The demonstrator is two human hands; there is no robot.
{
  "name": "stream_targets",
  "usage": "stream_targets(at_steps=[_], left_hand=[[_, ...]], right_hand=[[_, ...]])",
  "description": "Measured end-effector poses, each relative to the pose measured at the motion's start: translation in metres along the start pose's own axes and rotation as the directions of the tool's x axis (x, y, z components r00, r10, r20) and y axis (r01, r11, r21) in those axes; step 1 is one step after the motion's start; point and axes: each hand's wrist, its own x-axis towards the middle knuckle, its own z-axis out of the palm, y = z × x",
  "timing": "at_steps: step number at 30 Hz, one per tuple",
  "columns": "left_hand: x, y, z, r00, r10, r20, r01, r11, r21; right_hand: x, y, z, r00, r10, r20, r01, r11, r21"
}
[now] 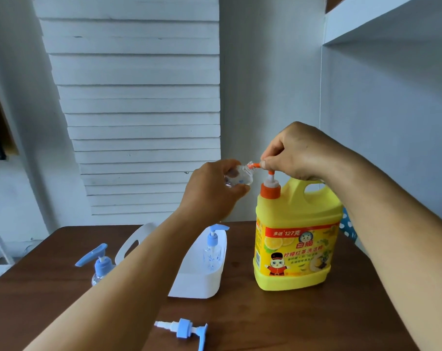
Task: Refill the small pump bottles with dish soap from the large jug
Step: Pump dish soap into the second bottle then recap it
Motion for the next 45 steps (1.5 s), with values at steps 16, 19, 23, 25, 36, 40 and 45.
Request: stream_targets(at_steps=[16, 19, 23, 25, 36, 40, 45], left_hand=[[0.000, 0.000, -0.001, 1.000, 0.000, 0.005, 0.000, 1.000, -0.008], [-0.002, -0.001, 0.002, 1.000, -0.003, 0.010, 0.003, 1.000, -0.006], [-0.006, -0.003, 0.004, 1.000, -0.009, 0.023, 0.009, 1.000, -0.009], [-0.005, -0.002, 0.003, 1.000, -0.014, 0.020, 0.014, 1.000, -0.015], [-0.006, -0.004, 0.005, 0.999, -0.014, 0.029, 0.015, 0.999, -0.030], [-0.006, -0.006, 0.006, 0.999, -0.027, 0.028, 0.028, 0.999, -0.043], [0.001, 0.000, 0.000, 1.000, -0.011, 0.007, 0.011, 1.000, -0.026]], right_hand=[[-0.004, 0.002, 0.000, 1.000, -0.018, -0.001, 0.018, 1.000, 0.023], [-0.005, 0.006, 0.008, 1.000, -0.010, -0.013, 0.010, 0.999, 0.039], [-0.007, 0.007, 0.015, 1.000, 0.002, -0.007, -0.002, 1.000, 0.024], [-0.007, 0.005, 0.011, 1.000, 0.003, 0.000, -0.003, 1.000, 0.017], [-0.008, 0.010, 0.016, 0.999, 0.001, -0.036, 0.000, 0.999, 0.041], [-0.008, 0.007, 0.013, 1.000, 0.001, -0.022, -0.001, 0.999, 0.038], [-0.004, 0.003, 0.001, 0.999, -0.007, -0.033, 0.008, 0.999, 0.033]])
